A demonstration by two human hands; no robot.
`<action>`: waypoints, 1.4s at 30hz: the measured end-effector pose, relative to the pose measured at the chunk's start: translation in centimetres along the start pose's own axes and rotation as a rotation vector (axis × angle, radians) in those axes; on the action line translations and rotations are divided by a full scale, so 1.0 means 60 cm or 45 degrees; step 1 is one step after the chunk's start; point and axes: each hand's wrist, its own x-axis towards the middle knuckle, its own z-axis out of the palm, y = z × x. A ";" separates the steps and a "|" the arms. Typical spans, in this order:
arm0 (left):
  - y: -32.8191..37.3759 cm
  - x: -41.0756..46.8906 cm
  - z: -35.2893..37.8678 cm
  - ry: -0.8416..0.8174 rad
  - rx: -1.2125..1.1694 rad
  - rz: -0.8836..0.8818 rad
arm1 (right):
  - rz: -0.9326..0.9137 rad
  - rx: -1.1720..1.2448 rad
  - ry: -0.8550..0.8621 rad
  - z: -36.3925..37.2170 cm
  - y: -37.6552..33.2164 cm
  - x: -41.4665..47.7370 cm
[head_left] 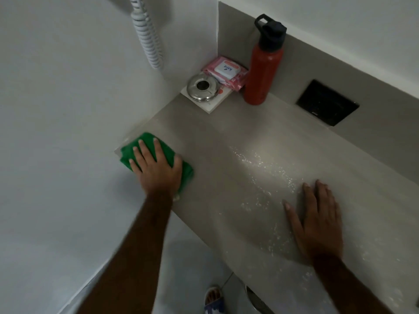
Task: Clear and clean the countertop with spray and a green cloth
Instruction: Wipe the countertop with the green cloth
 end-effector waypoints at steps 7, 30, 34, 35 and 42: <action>0.080 0.089 -0.005 -0.013 0.009 -0.011 | -0.024 -0.003 0.021 0.006 0.004 -0.002; 0.069 -0.126 0.020 -0.063 0.097 0.390 | 0.302 -0.045 0.139 -0.029 0.141 -0.091; 0.220 -0.088 0.039 -0.133 0.143 0.439 | 0.295 -0.074 0.142 -0.022 0.147 -0.088; 0.262 -0.097 0.046 -0.138 0.162 0.532 | 0.296 -0.077 0.147 -0.021 0.148 -0.089; 0.355 -0.379 0.079 -0.311 0.185 1.489 | 0.291 -0.037 0.162 -0.021 0.150 -0.093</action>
